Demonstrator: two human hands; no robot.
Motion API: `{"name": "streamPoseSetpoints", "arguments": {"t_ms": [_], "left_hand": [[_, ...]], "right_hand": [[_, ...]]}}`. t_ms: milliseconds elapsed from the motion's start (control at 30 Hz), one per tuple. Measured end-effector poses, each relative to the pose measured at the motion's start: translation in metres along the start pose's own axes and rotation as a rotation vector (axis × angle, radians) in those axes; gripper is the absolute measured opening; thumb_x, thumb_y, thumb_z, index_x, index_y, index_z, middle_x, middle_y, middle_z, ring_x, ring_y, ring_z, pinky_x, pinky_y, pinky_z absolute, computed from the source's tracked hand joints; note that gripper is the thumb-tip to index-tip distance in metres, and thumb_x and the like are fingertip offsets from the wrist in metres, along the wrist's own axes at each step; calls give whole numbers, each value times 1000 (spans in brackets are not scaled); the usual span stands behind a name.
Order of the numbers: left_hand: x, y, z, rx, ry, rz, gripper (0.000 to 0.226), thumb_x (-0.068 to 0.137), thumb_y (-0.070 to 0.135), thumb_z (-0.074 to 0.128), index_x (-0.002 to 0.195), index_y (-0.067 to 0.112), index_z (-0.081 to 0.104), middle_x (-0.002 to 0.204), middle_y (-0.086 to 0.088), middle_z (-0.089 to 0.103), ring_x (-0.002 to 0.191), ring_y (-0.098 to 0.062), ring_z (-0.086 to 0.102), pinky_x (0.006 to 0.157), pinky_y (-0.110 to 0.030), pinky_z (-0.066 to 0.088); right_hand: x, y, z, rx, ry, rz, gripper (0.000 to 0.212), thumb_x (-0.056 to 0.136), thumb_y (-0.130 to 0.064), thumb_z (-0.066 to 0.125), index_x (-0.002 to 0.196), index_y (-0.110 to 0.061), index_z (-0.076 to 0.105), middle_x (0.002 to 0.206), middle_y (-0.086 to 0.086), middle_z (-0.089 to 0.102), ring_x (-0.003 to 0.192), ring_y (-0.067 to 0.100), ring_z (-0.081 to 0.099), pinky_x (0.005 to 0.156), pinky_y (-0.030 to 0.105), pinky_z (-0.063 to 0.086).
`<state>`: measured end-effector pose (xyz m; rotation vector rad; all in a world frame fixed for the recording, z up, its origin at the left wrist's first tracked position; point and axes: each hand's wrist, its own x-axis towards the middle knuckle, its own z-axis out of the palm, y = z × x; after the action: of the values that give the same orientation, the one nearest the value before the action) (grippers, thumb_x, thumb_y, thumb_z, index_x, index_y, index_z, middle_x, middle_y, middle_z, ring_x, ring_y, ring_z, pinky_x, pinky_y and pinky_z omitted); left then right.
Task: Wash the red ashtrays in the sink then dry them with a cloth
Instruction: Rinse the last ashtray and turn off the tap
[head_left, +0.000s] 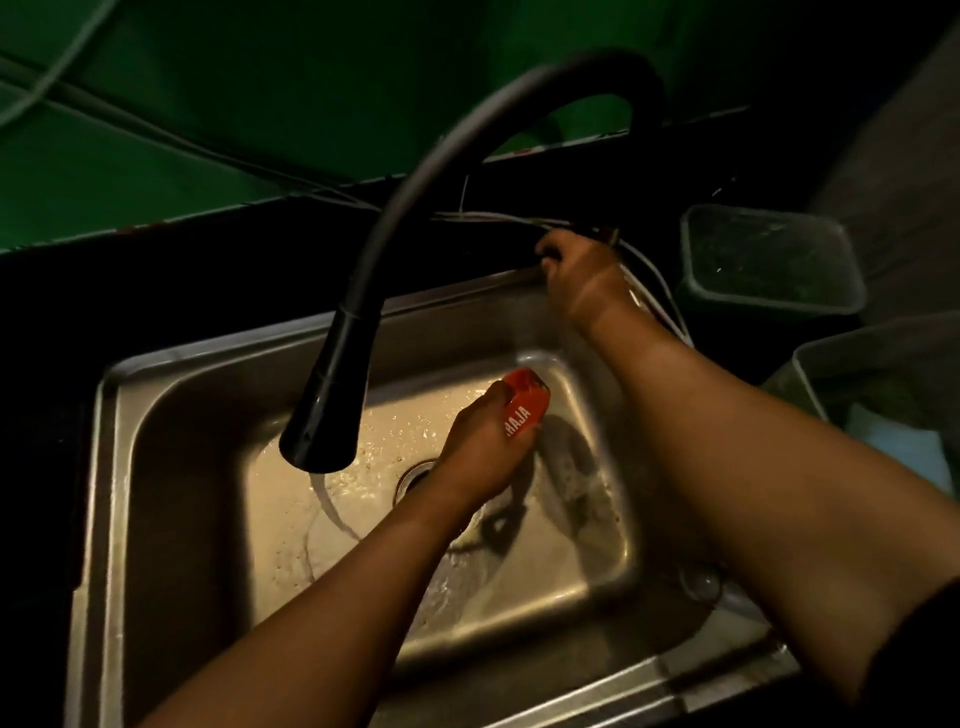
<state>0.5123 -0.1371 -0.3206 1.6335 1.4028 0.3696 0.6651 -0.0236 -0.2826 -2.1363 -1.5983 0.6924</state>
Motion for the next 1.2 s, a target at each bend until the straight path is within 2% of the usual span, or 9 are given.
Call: {"name": "streamPoseSetpoints", "arguments": {"t_ms": [167,300,367,567,633,733,867,1000,1200], "left_hand": [[7,3,2,45,59,42,41,93,36,57,129,17,50,124,-5,61,111,-22,57,79,-18,35],[4,3,5,133,57,84,45,89,33,62,130,18,49,128,-5,59,116,-24,55,95,-31,44],[-3,4,4,147,63,106,45,88,32,63,129,19,49,127,-5,59,114,-24,56,94,-31,45],[-39,-4,-6,-46,-24,112,32,89,28,64,116,17,52,101,-3,63,88,-22,59,67,-18,39],[-57,-10,-9,-255,-23,-50,29,84,39,66,103,21,53,94,-1,63,82,-20,60,69,-29,49],[-83,-31,-19,-522,58,-327,31,88,42,61,107,18,57,106,-8,65,90,-21,63,61,-29,50],[-118,-69,-38,-892,229,-663,34,90,40,60,109,12,63,97,-10,70,87,-29,69,63,-35,56],[-156,-94,-71,-903,267,-599,28,92,36,57,108,13,61,100,-11,69,91,-30,68,78,-50,54],[-233,-106,-133,-470,360,-320,25,91,32,60,112,22,50,105,-3,62,92,-17,62,77,-35,55]], "right_hand": [[-6,11,0,126,103,12,22,97,-11,46,107,-10,65,103,11,66,94,23,59,79,25,39],[-22,34,8,407,183,36,23,97,-12,49,88,-30,62,92,6,63,78,19,58,72,30,46],[-26,37,6,507,185,82,21,97,-13,49,94,-29,62,91,7,65,69,14,58,64,32,51],[-85,33,5,476,130,114,45,97,-24,52,141,-23,43,142,5,47,121,14,48,92,25,40],[-121,41,20,467,53,213,40,97,-33,51,137,-27,46,140,3,48,120,16,50,87,28,44],[-172,48,49,598,-128,311,13,97,-37,49,101,-33,60,113,1,63,105,22,60,90,47,52],[-220,33,83,584,-380,367,17,99,-31,46,92,-30,61,109,6,64,89,15,60,80,39,51],[-239,-6,107,547,-504,354,20,99,-32,45,103,-21,62,111,6,64,93,19,61,77,37,51],[-268,-104,123,749,-770,304,36,98,-45,42,124,-23,57,120,3,62,98,26,64,69,36,55]]}}
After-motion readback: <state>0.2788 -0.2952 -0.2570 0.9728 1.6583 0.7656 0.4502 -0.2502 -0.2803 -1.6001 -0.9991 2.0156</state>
